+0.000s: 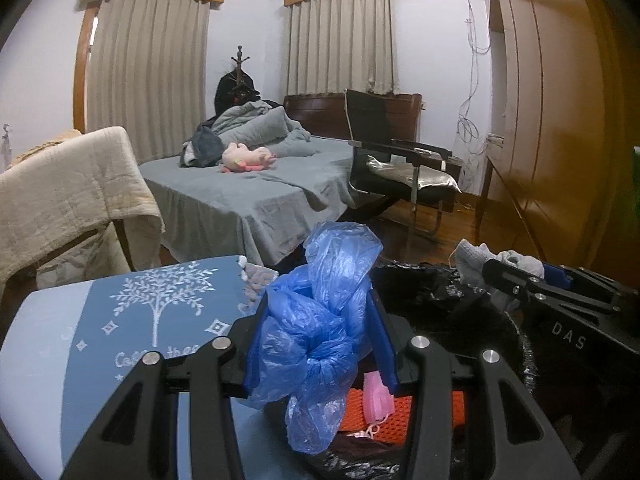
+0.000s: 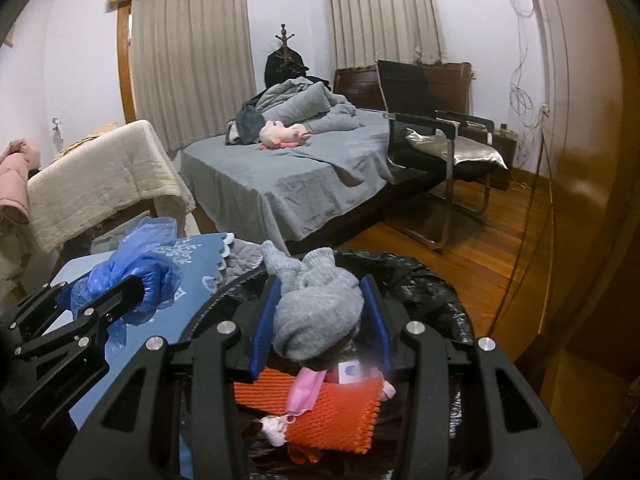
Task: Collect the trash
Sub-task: 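Carry the blue bag with the left gripper while the right gripper carries the grey sock over the bin, then open both grippers over the bin to drop the bag and sock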
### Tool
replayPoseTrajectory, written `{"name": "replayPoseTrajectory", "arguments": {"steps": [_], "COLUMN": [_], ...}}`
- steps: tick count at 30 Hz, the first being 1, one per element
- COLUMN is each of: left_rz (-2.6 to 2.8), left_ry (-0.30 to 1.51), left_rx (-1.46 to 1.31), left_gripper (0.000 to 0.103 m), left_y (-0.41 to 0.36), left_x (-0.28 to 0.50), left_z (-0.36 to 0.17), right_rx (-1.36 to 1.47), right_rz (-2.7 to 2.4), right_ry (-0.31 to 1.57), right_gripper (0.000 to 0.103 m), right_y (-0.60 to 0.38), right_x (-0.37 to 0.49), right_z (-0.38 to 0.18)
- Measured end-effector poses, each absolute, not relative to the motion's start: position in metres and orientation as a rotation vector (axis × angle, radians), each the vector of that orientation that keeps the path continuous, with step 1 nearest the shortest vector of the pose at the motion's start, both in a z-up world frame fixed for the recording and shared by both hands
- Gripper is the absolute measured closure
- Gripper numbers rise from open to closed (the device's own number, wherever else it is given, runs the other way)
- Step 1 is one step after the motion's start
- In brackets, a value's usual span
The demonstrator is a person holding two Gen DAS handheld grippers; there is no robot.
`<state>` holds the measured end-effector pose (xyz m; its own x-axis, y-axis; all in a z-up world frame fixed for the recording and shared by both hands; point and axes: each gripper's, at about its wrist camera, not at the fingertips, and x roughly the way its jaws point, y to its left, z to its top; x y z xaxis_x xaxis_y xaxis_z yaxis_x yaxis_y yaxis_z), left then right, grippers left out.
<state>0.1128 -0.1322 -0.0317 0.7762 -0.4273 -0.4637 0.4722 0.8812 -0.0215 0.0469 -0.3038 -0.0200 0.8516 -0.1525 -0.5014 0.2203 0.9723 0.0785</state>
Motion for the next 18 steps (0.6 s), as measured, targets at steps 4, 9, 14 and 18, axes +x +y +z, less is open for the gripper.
{"name": "replayPoseTrajectory", "arguments": {"steps": [4,9,14,18], "left_rz": [-0.515,-0.542,-0.560,-0.573], "left_ry": [0.488,0.498,0.513,0.532], "left_rx": [0.108,0.117,0.122,0.105], "left_gripper": [0.058,0.058,0.058,0.058], "left_y": [-0.145,-0.162,-0.172,-0.179], "left_x": [0.118,0.124,0.134,0.144], "left_z": [-0.037,-0.046,-0.055,-0.061], "right_rx": [0.139,0.142,0.141,0.153], "right_rz": [-0.218,-0.237,-0.250,-0.255], "right_ry": [0.524,0.532,0.548,0.558], "right_gripper": [0.063,0.063,0.063,0.063], "right_y": [-0.314,-0.323,-0.331,-0.340], "right_x": [0.047,0.048,0.053,0.058], "right_z": [-0.025,-0.029,-0.036,-0.043]}}
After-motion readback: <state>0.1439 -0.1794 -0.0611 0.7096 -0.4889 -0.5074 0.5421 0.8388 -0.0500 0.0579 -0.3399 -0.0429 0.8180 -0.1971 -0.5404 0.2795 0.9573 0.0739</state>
